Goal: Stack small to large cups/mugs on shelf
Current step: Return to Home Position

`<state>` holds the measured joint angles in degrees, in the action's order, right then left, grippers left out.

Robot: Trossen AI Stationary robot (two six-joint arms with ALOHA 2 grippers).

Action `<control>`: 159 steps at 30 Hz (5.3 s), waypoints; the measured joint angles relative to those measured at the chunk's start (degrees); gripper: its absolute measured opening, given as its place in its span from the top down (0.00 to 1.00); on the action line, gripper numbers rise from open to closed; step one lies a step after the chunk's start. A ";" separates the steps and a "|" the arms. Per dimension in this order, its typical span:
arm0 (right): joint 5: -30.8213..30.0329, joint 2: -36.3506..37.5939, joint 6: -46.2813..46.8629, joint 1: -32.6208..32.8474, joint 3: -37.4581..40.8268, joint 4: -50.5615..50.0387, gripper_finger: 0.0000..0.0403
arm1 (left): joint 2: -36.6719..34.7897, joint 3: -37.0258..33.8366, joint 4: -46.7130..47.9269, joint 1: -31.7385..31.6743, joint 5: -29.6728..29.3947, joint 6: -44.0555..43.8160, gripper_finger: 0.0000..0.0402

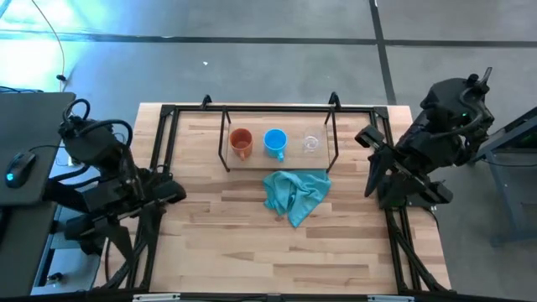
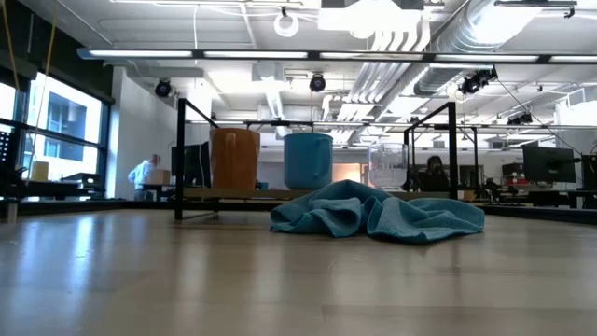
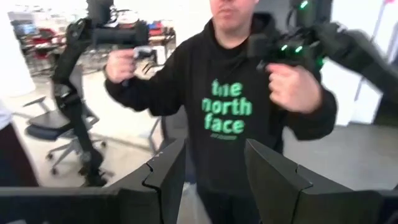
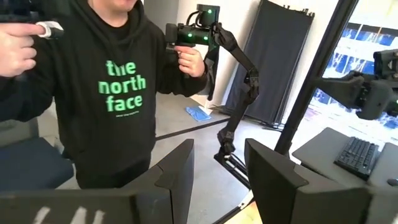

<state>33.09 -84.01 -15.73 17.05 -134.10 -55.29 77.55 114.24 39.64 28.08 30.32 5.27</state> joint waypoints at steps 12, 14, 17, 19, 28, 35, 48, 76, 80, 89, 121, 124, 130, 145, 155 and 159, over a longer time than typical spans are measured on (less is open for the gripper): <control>-4.00 -0.33 -1.17 -0.62 0.00 -1.44 0.67 | -4.83 -3.11 4.77 0.02 -2.83 2.52 0.62; -4.05 -0.59 -1.27 -0.62 0.00 -1.86 0.67 | -6.99 -7.21 2.89 0.00 -2.94 2.33 0.62; -4.82 -0.79 -1.28 -0.67 0.00 -2.34 0.67 | -11.81 -15.98 -2.59 0.00 -4.42 1.66 0.62; -6.08 -0.79 -1.26 -0.67 0.00 -2.36 0.67 | -15.80 -22.63 -8.33 0.00 -5.92 0.69 0.62; -6.43 -0.76 -2.20 -3.07 0.00 -2.32 0.67 | -35.90 -47.97 -29.15 0.02 -16.36 -3.03 0.62; -6.44 -0.76 -2.71 -5.74 0.00 -2.32 0.67 | -48.72 -60.07 -34.35 0.02 -24.90 -3.71 0.62; -6.00 -0.79 -0.81 -11.86 0.00 -4.11 0.67 | -65.35 -71.54 -34.84 0.03 -28.48 -4.27 0.62; -5.63 -1.03 -2.80 -12.58 0.00 -6.03 0.67 | -77.19 -86.62 -42.75 0.07 -38.81 -3.72 0.62; -5.63 -1.57 -2.80 -12.58 0.00 -6.03 0.67 | -77.19 -88.91 -46.88 0.07 -37.13 -3.34 0.62; -5.57 -2.79 -2.18 -12.58 0.00 -5.54 0.67 | -77.19 -96.53 -53.75 0.05 -33.98 -6.81 0.62; -5.19 -3.08 0.36 -12.58 0.00 -1.70 0.67 | -77.18 -113.78 -70.90 0.02 -25.79 -10.05 0.62; -5.17 -3.08 0.40 -13.19 0.00 -1.19 0.67 | -77.17 -113.77 -70.72 0.01 -25.94 -6.62 0.62; -5.21 -3.55 1.84 -14.85 0.00 -0.98 0.67 | -77.19 -113.77 -71.90 0.00 -28.35 3.32 0.62; -1.82 -10.49 2.91 -20.10 0.02 -0.83 0.67 | -77.19 -113.77 -66.40 -2.42 -42.76 0.86 0.62; 2.96 -13.20 3.74 -21.21 0.02 4.04 0.67 | -77.19 -113.77 -63.39 -23.63 -22.48 -12.02 0.62; 2.96 -13.07 5.17 -21.19 0.02 5.37 0.67 | -77.19 -113.77 -63.60 -30.44 -14.45 -16.45 0.62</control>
<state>36.05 -97.08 -10.56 -4.14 -134.08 -49.92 0.36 0.47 -23.97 -2.37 15.87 -11.18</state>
